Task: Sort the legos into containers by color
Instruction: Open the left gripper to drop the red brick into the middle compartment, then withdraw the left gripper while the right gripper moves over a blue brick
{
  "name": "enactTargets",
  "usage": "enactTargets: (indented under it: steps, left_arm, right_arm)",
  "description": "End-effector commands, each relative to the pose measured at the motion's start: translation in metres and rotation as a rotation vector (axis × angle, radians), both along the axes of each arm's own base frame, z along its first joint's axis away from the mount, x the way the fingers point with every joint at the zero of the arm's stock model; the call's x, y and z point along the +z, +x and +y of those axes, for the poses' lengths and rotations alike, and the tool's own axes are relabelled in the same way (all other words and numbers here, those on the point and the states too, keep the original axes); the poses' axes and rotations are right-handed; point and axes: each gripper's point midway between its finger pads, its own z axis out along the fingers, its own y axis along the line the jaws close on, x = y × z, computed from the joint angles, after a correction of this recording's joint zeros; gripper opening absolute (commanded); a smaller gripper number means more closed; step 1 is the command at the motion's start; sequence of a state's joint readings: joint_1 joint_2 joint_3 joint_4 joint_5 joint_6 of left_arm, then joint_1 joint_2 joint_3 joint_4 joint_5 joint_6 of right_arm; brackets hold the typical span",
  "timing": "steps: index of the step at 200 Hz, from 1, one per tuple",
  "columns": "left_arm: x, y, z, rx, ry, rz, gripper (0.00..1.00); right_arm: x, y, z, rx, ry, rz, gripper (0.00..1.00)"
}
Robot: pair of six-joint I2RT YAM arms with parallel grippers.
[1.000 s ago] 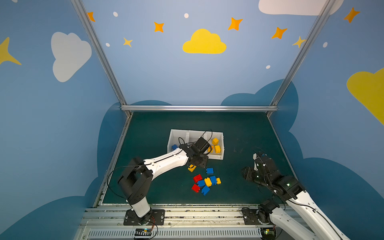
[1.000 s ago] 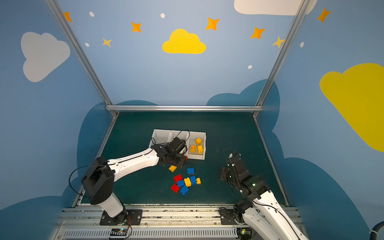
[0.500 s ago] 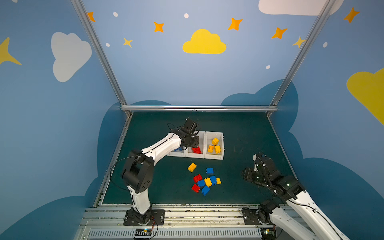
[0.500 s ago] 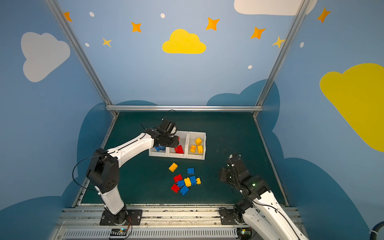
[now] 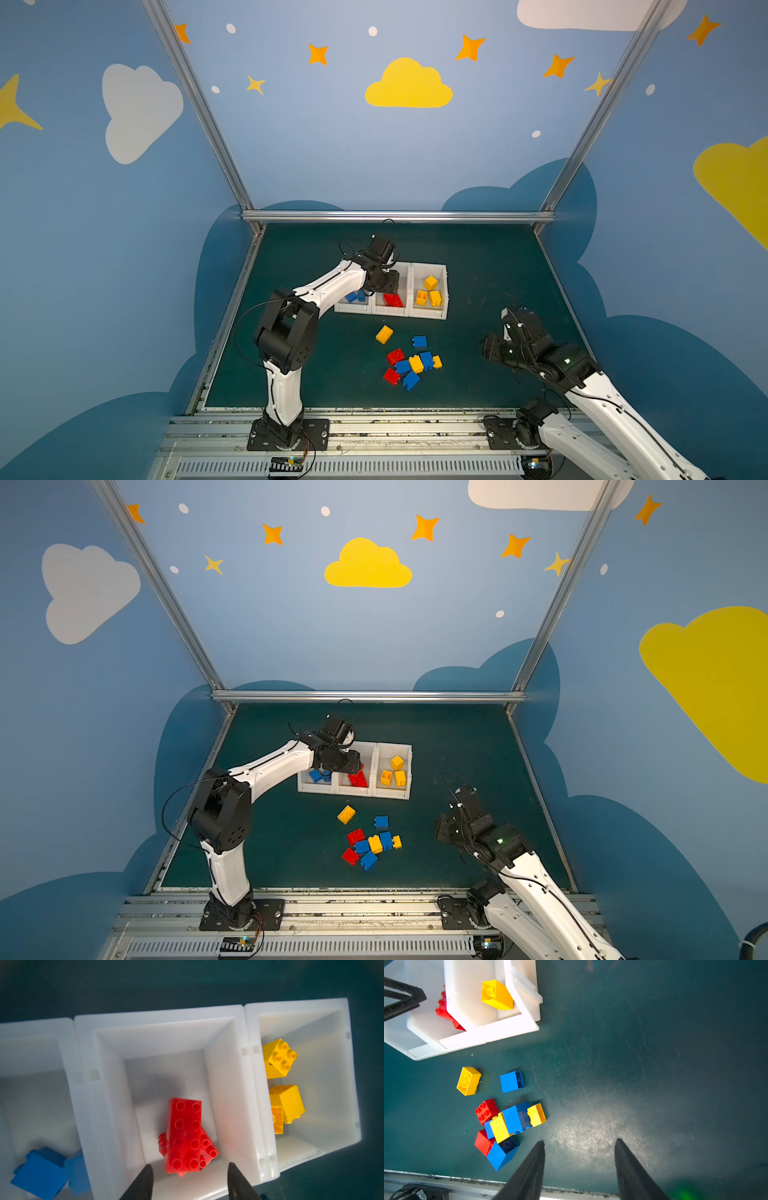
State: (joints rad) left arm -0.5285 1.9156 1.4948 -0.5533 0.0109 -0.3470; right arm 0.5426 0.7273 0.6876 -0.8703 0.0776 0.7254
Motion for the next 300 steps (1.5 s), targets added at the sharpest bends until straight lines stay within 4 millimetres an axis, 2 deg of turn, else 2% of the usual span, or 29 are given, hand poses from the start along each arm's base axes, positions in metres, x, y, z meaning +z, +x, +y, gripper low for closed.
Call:
enactTargets:
  steps: [1, 23, 60, 113, 167, 193, 232, 256, 300]
  left_arm:
    - [0.015, -0.005, 0.001, -0.001, -0.035, -0.017, 0.63]
    - [0.021, -0.011, 0.005, 0.006, -0.043, -0.029, 0.67]
    - [0.031, -0.025, 0.016, 0.029, -0.058, -0.053, 0.69]
    - [0.041, -0.064, 0.044, 0.081, -0.089, -0.077, 0.70]
    - [0.029, -0.110, 0.077, 0.201, -0.136, -0.079, 0.72]
    - [0.024, -0.129, 0.085, 0.212, -0.176, -0.091, 0.72]
    - [0.015, -0.150, 0.099, 0.262, -0.200, -0.080, 0.73]
    - [0.011, -0.161, 0.106, 0.288, -0.203, -0.073, 0.73]
    - [0.012, -0.173, 0.116, 0.310, -0.220, -0.095, 0.74]
  right_arm:
    - [0.001, 0.002, 0.004, 0.015, 0.010, -0.002, 0.55]
    - [-0.002, 0.003, 0.007, 0.025, 0.010, 0.011, 0.56]
    - [-0.003, 0.006, 0.018, 0.062, 0.030, 0.030, 0.56]
    - [-0.009, 0.012, 0.037, 0.145, 0.001, 0.059, 0.56]
    - [-0.018, 0.020, 0.080, 0.296, -0.063, 0.098, 0.57]
    - [-0.022, 0.025, 0.103, 0.335, -0.075, 0.162, 0.57]
    - [-0.042, 0.031, 0.132, 0.357, -0.143, 0.320, 0.57]
    - [-0.058, 0.035, 0.151, 0.399, -0.193, 0.351, 0.57]
    - [-0.081, 0.039, 0.170, 0.415, -0.208, 0.402, 0.57]
